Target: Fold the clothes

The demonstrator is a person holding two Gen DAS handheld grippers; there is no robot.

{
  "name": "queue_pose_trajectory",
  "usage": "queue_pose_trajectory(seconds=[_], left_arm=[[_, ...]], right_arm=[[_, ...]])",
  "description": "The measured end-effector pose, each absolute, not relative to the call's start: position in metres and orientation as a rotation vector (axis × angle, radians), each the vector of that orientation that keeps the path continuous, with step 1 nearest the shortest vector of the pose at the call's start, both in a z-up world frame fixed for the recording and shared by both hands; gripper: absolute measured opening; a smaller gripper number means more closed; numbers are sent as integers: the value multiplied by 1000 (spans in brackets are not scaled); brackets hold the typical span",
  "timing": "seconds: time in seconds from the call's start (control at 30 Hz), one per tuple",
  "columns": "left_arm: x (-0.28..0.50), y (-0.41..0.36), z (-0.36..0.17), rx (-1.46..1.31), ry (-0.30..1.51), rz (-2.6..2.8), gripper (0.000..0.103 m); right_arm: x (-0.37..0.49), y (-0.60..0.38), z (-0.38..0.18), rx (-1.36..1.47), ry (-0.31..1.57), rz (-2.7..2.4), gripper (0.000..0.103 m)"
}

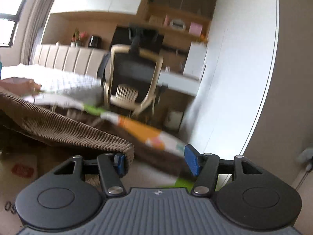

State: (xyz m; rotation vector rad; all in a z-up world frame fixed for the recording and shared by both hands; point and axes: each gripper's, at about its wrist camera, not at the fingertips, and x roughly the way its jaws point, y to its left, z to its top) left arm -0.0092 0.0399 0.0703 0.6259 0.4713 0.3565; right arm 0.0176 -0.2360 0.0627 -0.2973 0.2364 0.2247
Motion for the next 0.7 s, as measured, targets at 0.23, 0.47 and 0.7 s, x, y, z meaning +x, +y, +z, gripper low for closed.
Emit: queue_pose_trajectory(seconds=[0.23, 0.47, 0.7], left_arm=[[-38, 28, 111, 575, 424, 284, 102], [-50, 7, 67, 528, 676, -19, 102], [-19, 25, 58, 306, 728, -113, 102]], right_arm=[[-10, -265, 64, -340, 282, 340, 70], [-24, -291, 46, -321, 373, 451, 76], [0, -292, 51, -221, 405, 439, 86]])
